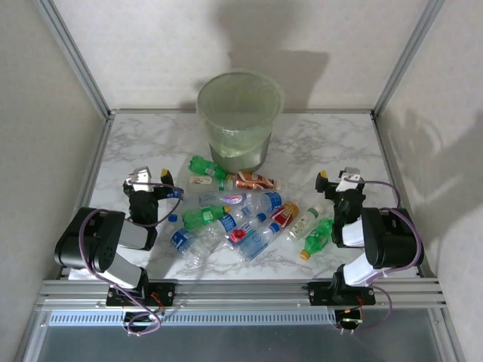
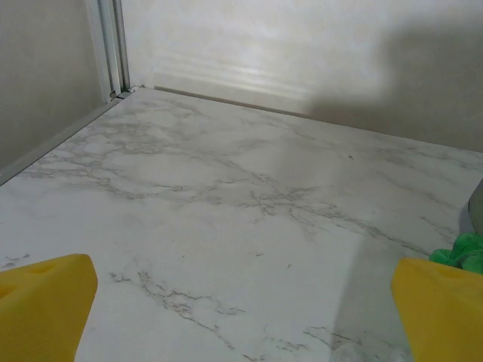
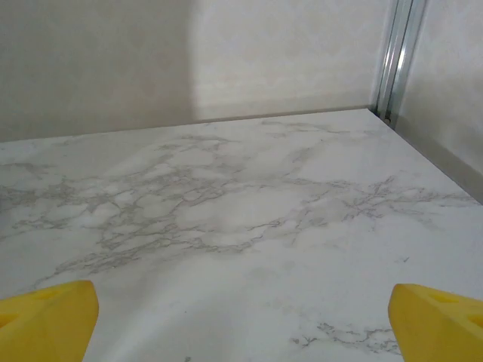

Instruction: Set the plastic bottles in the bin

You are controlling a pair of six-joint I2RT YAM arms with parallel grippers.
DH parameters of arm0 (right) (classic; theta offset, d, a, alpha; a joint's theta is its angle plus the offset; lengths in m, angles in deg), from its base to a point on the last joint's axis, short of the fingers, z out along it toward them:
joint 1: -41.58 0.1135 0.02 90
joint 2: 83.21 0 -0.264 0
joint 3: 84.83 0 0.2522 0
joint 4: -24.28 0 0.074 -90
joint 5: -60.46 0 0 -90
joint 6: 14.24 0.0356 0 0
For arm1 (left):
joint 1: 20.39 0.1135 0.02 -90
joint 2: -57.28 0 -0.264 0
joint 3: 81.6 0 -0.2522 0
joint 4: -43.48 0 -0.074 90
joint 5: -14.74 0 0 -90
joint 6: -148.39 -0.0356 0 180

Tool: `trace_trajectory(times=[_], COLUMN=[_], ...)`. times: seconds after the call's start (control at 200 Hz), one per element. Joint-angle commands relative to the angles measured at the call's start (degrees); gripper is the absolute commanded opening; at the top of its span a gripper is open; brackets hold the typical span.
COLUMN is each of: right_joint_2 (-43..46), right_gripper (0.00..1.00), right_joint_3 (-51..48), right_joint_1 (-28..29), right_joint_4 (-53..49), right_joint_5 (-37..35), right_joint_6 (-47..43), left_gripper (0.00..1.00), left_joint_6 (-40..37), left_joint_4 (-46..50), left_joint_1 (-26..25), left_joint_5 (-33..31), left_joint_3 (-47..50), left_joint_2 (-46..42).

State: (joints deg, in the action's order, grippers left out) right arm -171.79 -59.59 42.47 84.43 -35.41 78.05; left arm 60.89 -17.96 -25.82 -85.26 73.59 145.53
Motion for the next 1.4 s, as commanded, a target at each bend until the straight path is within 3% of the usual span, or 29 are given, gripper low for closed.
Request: trace_trajectory(times=[0.0,0.836,0.911,0.956,1.006,1.056,1.101,1.151,1.227,1.317,1.397], right_joint_2=[-0.28,-0.19,1.49,7.04,14.80,20.25,22.77,24.81,27.10,27.13,27.14], right_gripper=[0.99,0.99,0.99,0.99,0.99,0.99,0.99,0.99,0.99,0.97,0.94], right_joint_3=[0.64,0.64,1.35,5.35,14.95,25.65,31.34,31.36,28.83,32.53,36.85], right_joint_1=[0.04,0.08,0.15,1.02,1.28,0.64,0.66,0.60,-0.69,1.66,6.66], right_joint_4=[1.19,1.10,-1.11,-11.75,-36.31,-60.63,-74.23,-80.85,-83.25,-97.14,-109.77], right_joint_5=[0.68,0.68,-4.93,-13.32,-21.31,-24.09,-24.79,-24.44,-13.51,-10.91,-13.85], right_joint_6=[-0.70,-0.61,1.04,3.10,10.62,22.01,30.83,39.18,41.35,44.73,46.94], left_gripper=[0.99,0.99,0.99,0.99,0.99,0.99,1.00,0.96,0.90,0.86,0.93], left_joint_6=[-0.15,0.84,0.94,1.56,1.86,6.40,13.15,20.22,29.38,37.39,38.42], left_joint_4=[0.12,1.34,2.75,14.18,28.94,37.51,47.28,58.17,70.05,74.64,74.06], left_joint_1=[0.80,1.83,1.68,1.37,0.61,-0.07,0.97,1.73,1.24,-0.94,-6.63], left_joint_5=[2.34,3.39,2.00,-0.74,-6.28,-15.59,-15.01,-10.71,-6.09,0.80,2.16], left_joint_3=[-1.52,-2.07,-2.70,-6.97,-14.94,-21.17,-26.78,-33.33,-40.27,-42.14,-41.28], left_joint_2=[0.16,0.05,-0.79,-4.86,-9.14,-11.74,-13.70,-13.96,-13.41,-13.73,-15.51])
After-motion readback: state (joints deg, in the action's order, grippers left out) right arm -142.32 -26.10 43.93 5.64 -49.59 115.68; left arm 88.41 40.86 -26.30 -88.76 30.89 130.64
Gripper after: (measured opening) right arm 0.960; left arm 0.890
